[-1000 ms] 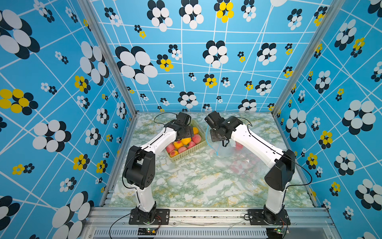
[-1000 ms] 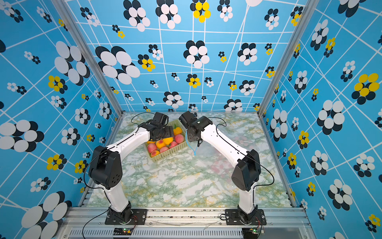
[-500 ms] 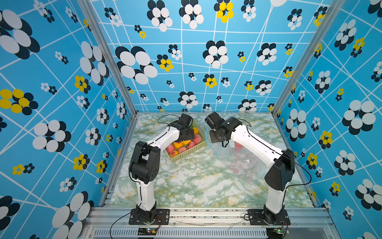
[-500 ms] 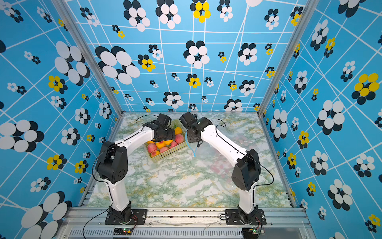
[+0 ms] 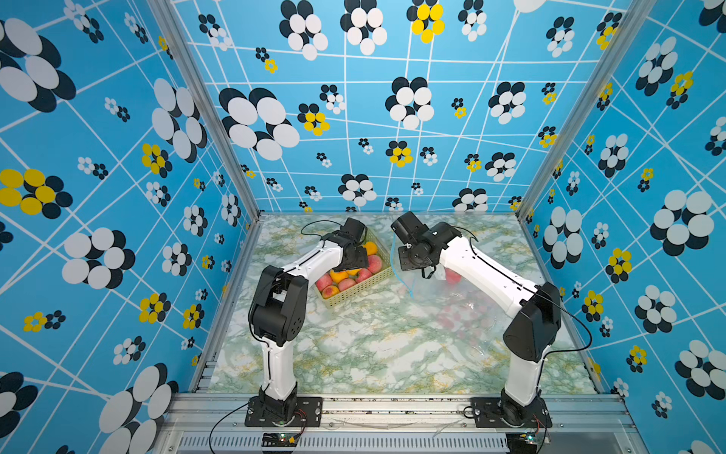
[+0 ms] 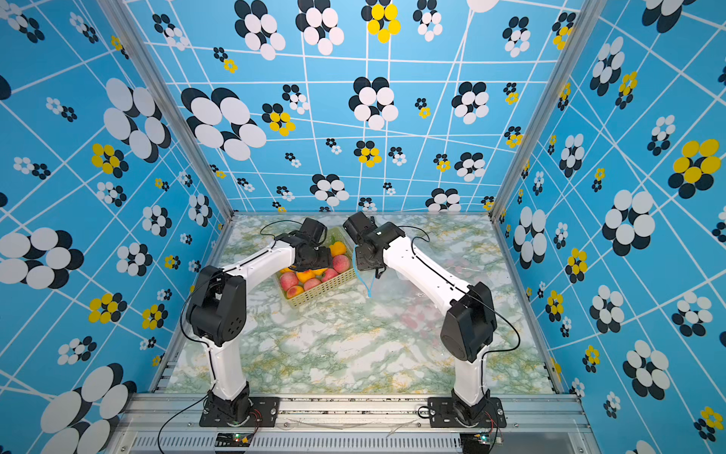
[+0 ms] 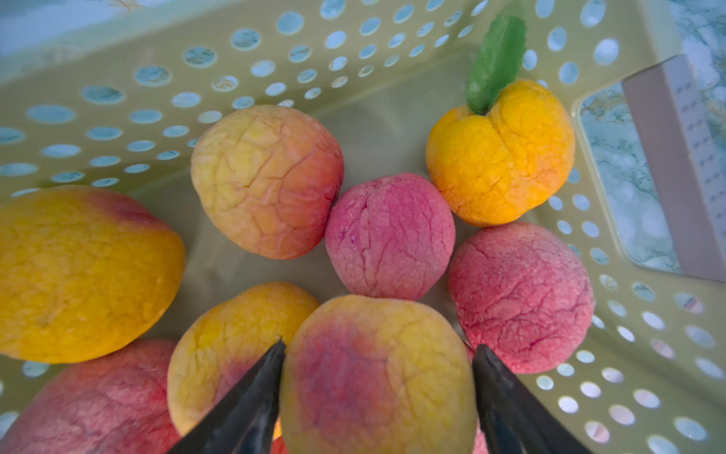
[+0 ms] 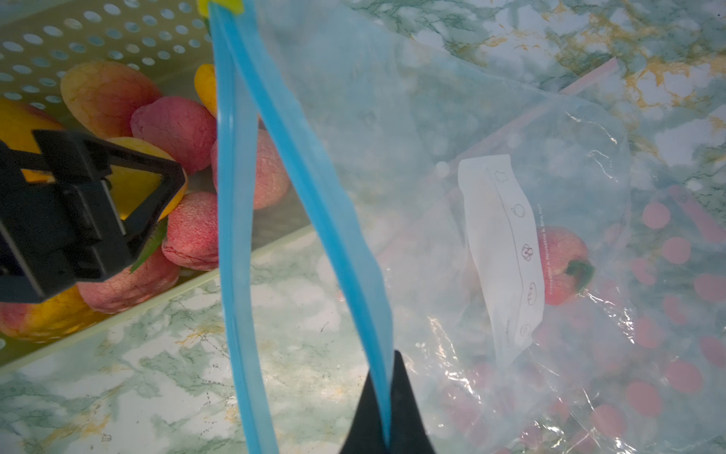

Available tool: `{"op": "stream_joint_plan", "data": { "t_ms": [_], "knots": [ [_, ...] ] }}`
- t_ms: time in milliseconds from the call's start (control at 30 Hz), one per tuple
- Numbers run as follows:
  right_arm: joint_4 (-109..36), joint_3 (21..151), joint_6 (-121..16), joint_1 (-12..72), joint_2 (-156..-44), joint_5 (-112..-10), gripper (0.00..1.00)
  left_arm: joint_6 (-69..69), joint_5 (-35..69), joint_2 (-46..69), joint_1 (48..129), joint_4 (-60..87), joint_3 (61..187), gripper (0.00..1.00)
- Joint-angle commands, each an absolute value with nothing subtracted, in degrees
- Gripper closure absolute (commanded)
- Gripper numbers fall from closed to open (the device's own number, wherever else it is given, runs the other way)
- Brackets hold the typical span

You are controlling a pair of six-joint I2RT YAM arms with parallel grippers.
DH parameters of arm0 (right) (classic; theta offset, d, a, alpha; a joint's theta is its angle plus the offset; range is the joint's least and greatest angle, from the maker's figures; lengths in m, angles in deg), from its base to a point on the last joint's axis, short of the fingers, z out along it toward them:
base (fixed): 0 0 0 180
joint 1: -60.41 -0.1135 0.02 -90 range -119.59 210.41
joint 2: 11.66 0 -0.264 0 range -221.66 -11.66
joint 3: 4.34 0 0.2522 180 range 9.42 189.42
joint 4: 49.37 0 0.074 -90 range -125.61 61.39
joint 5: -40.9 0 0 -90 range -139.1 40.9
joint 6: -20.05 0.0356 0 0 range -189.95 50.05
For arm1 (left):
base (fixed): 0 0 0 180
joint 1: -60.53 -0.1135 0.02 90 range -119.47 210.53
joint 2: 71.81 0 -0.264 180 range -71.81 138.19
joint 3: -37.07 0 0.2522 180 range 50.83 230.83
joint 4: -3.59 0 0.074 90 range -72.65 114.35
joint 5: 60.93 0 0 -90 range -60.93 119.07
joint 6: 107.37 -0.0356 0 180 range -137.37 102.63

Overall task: Place the peach in a zip-top bag and seal the zipper
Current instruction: Pick up the peach from the basket, then place the peach in the zipper food storage bag.

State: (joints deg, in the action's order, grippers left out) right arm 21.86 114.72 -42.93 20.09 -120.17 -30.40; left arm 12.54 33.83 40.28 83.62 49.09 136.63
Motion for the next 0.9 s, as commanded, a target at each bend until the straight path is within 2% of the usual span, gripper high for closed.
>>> {"op": "stream_joint_plan", "data": {
  "t_ms": [0, 100, 433, 700, 867],
  "knots": [
    [20.87, 113.22, -41.9, 20.42, -118.8, -30.9, 1.0, 12.1, 34.61, 40.25, 83.51, 49.98, 138.11, 0.31],
    [20.1, 112.34, -41.69, 20.55, -118.28, -30.95, 1.0, 12.25, 34.76, 38.37, 83.47, 49.91, 137.55, 0.37],
    [18.23, 111.46, -41.74, 20.77, -118.01, -32.61, 1.0, 13.24, 30.24, 26.97, 83.49, 45.94, 132.39, 0.43],
    [15.88, 109.99, -41.24, 21.46, -117.19, -35.64, 1.0, 18.52, 17.27, 18.29, 83.77, 35.1, 125.63, 0.46],
    [14.83, 109.77, -40.85, 21.73, -116.67, -38.2, 1.0, 23.81, 10.57, 17.12, 85.31, 26.65, 122.93, 0.46]
  ]
}}
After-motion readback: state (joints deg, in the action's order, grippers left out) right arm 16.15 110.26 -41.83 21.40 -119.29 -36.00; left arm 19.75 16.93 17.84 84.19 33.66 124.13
